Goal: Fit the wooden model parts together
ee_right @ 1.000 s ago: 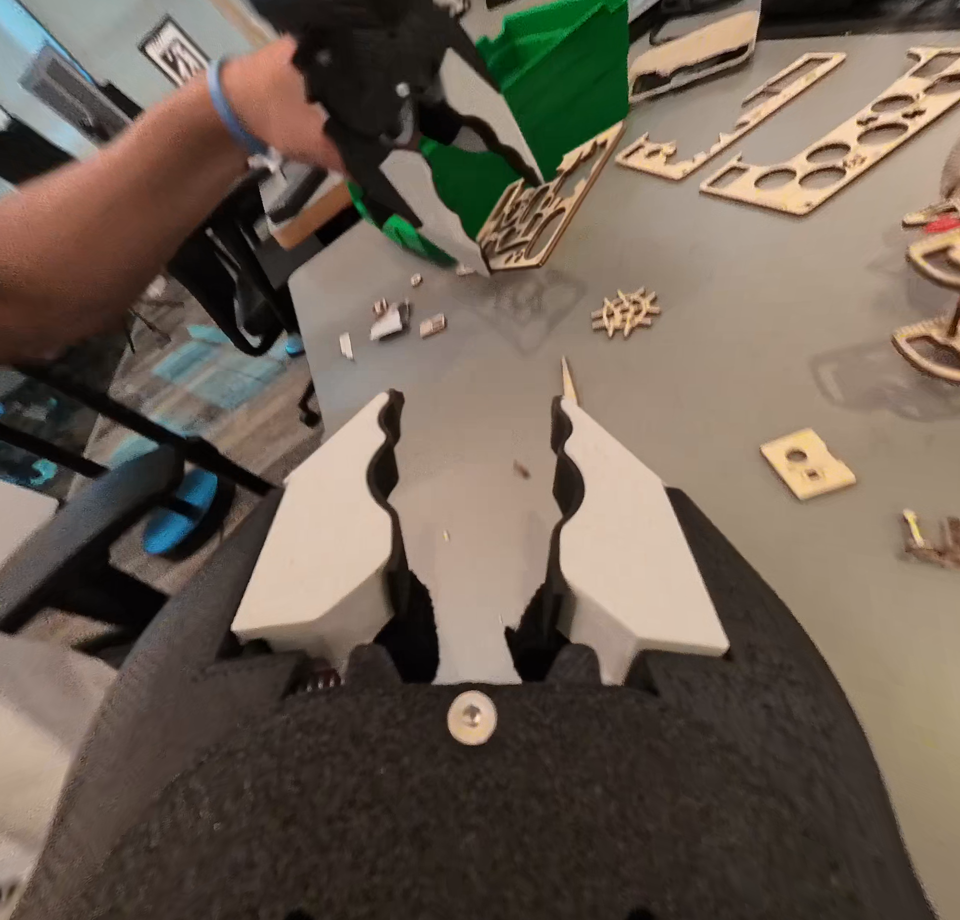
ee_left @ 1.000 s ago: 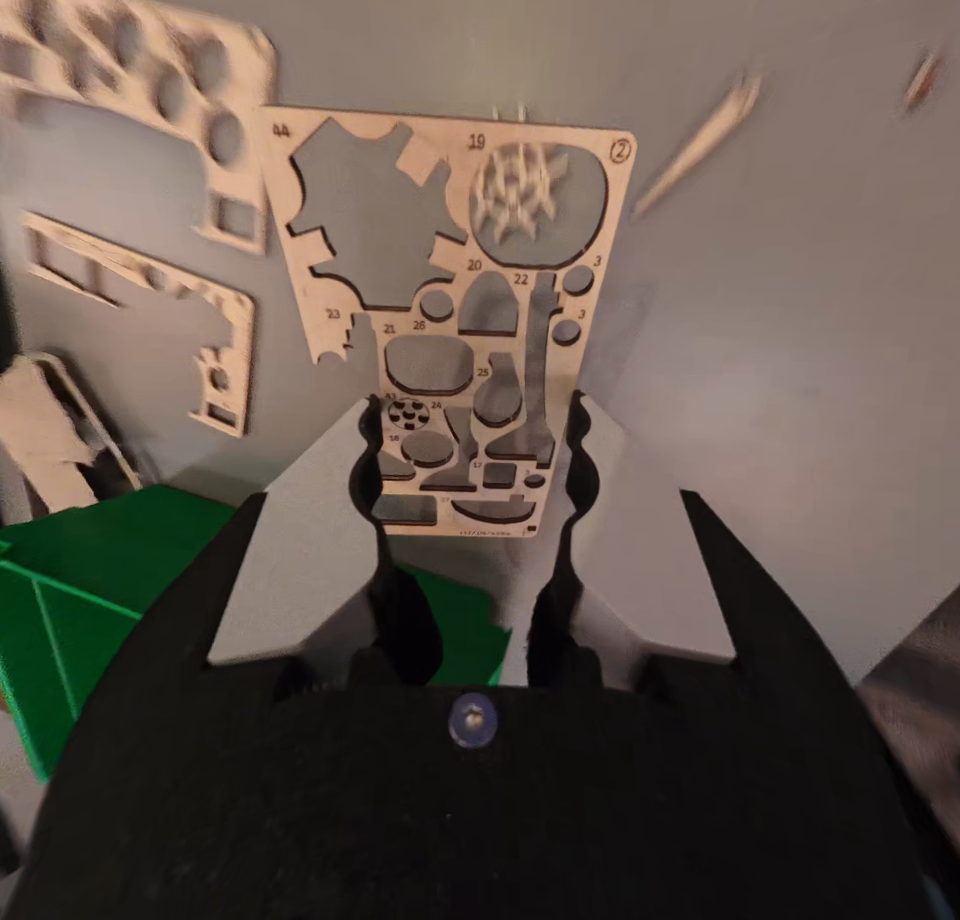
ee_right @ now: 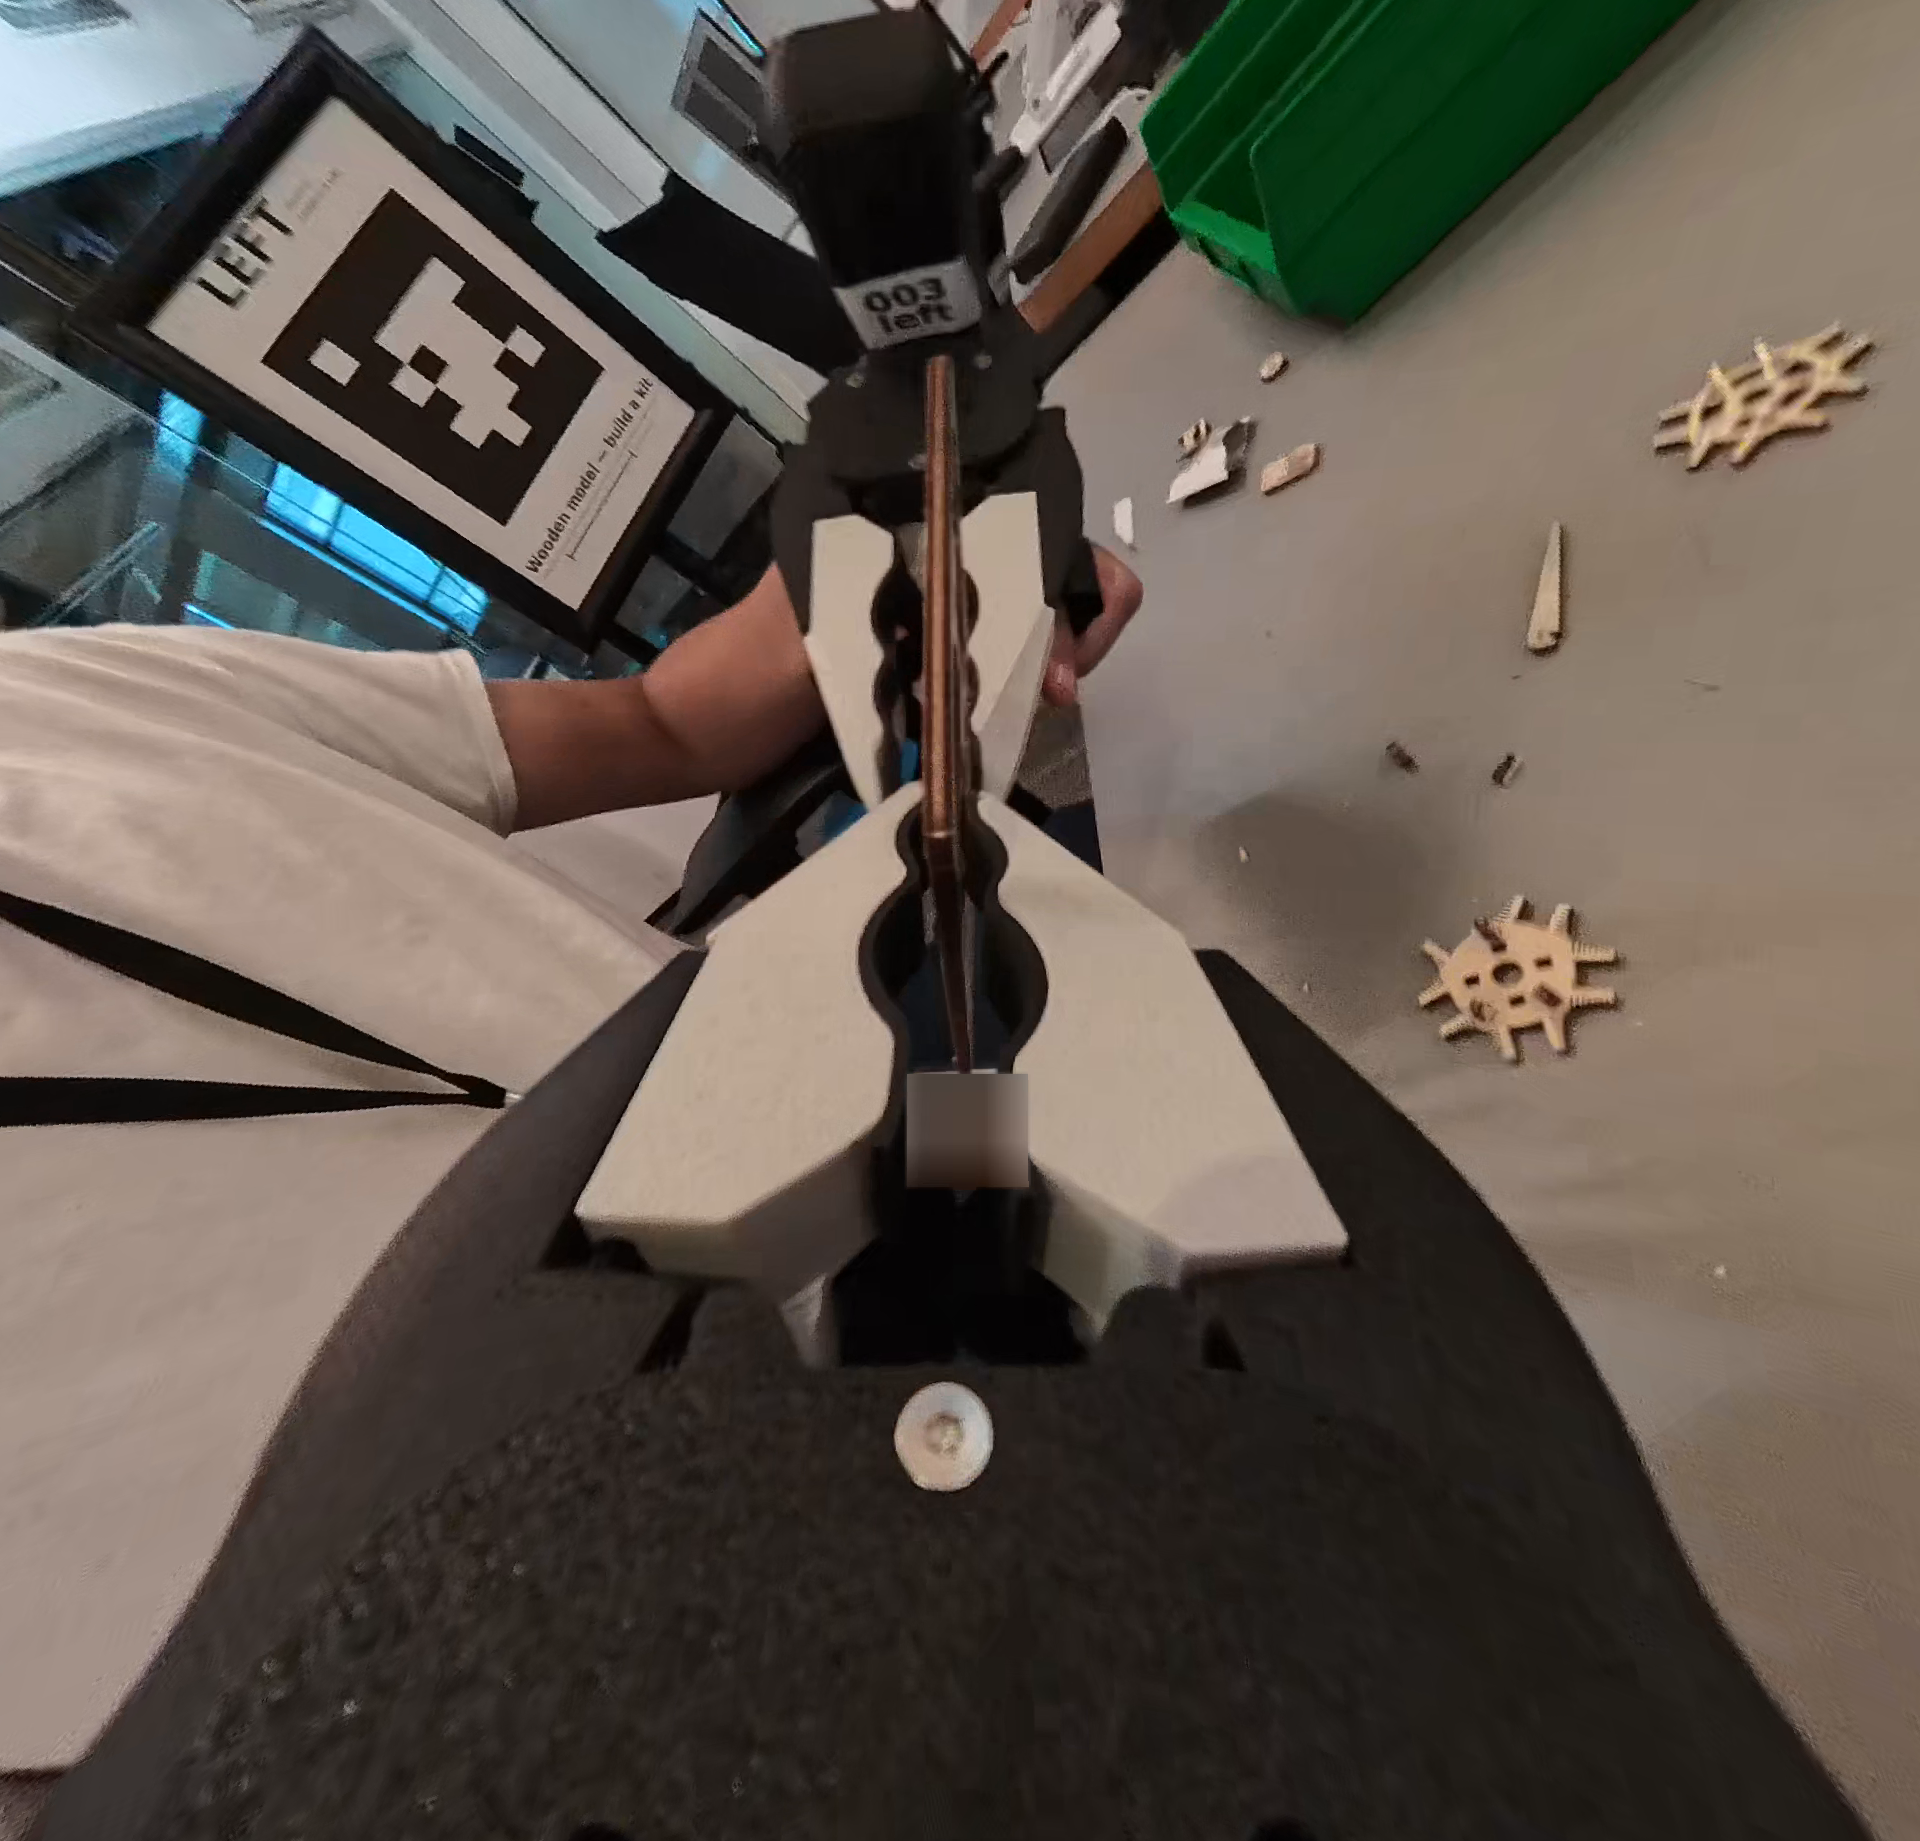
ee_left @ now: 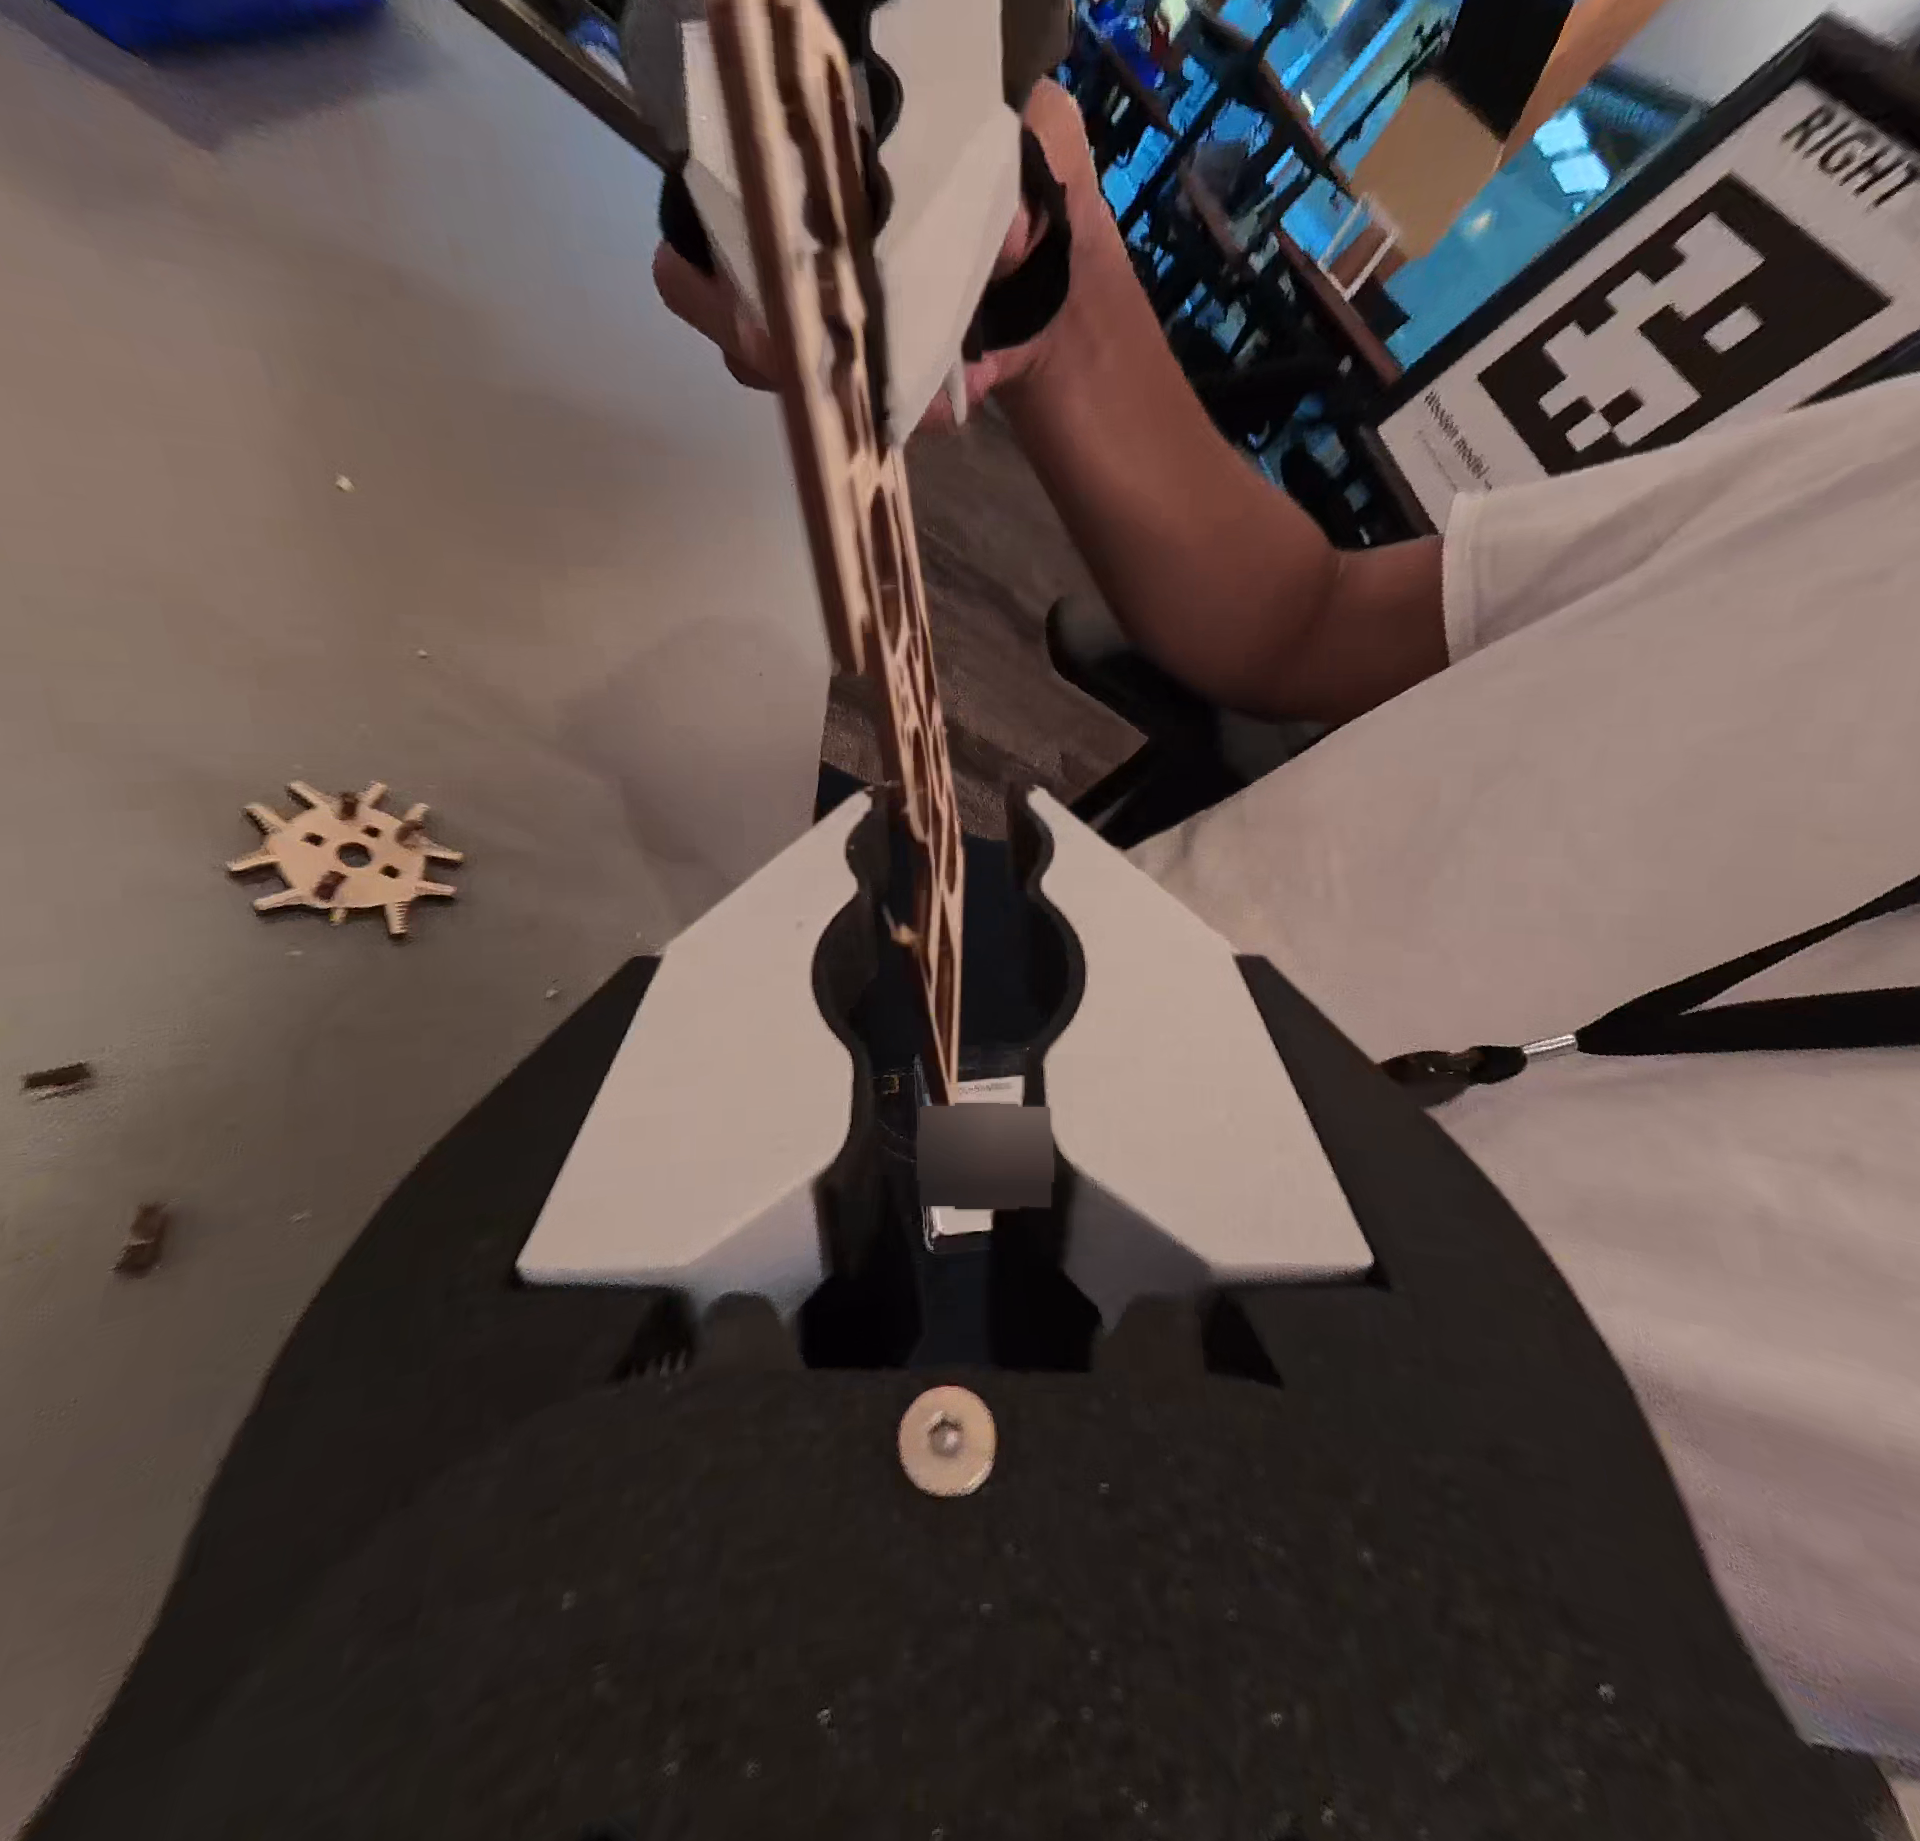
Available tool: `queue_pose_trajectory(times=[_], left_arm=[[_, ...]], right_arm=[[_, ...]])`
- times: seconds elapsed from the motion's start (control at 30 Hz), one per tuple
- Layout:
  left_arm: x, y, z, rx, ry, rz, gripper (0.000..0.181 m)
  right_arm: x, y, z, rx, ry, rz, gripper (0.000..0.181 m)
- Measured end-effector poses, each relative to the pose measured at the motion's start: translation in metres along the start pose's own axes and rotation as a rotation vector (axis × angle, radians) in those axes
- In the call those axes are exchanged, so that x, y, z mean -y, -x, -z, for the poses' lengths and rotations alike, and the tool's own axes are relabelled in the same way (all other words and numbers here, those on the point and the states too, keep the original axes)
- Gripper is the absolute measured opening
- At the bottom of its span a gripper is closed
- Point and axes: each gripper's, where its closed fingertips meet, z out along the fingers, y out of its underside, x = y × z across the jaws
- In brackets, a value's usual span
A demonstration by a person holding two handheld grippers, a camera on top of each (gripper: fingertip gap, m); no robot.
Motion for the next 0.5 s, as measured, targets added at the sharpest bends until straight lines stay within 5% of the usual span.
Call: queue_pose_trajectory(times=[0.07, 0.23, 0.33, 0.5], left_arm=[[-0.008, 0.001, -0.012, 0.004, 0.034, 0.006, 0.002], [0.0, 0.015, -0.038, -0.014, -0.044, 0.09, 0.0], [0.016, 0.025, -0.06, -0.049, -0.089, 0.085, 0.0], [0.049, 0.06, -0.092, -0.109, -0.171, 0.225, 0.0]], right_arm=[[-0.011, 0.0, 0.001, -0.001, 0.031, -0.016, 0.001], [-0.008, -0.01, 0.024, -0.061, -0.103, -0.007, 0.002], [-0.014, -0.026, 0.037, -0.149, -0.203, 0.034, 0.03], [-0.039, -0.053, 0.054, -0.283, -0.265, 0.04, 0.018]])
